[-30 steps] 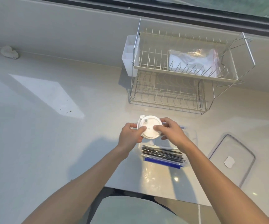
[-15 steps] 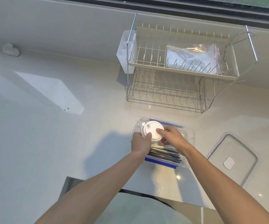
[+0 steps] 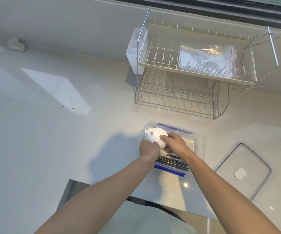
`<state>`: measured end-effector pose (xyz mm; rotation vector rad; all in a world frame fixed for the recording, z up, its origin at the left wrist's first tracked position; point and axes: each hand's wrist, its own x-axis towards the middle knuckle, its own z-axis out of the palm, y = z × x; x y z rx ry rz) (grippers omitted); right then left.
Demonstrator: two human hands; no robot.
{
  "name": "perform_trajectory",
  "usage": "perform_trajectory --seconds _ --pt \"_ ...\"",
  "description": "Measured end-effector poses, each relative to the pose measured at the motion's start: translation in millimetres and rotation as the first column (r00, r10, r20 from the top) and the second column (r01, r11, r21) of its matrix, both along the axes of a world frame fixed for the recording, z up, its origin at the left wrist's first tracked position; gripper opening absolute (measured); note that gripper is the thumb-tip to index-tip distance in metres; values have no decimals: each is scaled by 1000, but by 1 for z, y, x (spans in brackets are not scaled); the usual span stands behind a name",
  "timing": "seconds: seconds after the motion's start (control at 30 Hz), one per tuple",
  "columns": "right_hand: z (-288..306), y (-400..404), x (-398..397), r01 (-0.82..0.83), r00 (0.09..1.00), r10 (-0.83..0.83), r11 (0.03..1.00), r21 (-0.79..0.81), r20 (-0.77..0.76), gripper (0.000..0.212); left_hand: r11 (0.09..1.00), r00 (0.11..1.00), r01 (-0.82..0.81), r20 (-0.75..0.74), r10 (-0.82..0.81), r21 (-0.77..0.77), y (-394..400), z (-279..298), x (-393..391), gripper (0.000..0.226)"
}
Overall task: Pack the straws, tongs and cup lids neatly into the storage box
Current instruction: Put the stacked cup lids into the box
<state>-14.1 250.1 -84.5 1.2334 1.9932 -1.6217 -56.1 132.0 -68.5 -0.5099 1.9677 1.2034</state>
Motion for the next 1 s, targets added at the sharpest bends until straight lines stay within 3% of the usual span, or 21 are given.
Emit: perform_trajectory --seconds 0.73,0.9,1.0 --pt "-19 -2 10 34 999 -35 999 -39 -25 27 1000 992 20 124 -19 -13 2 3 -9 46" --pt "-20 -6 6 65 998 -64 997 30 -26 30 998 993 55 111 -51 -31 7 7 -10 45" --pt "-22 -9 2 -10 1000 8 979 204 10 34 995 992 94 88 -92 -19 8 10 -11 46"
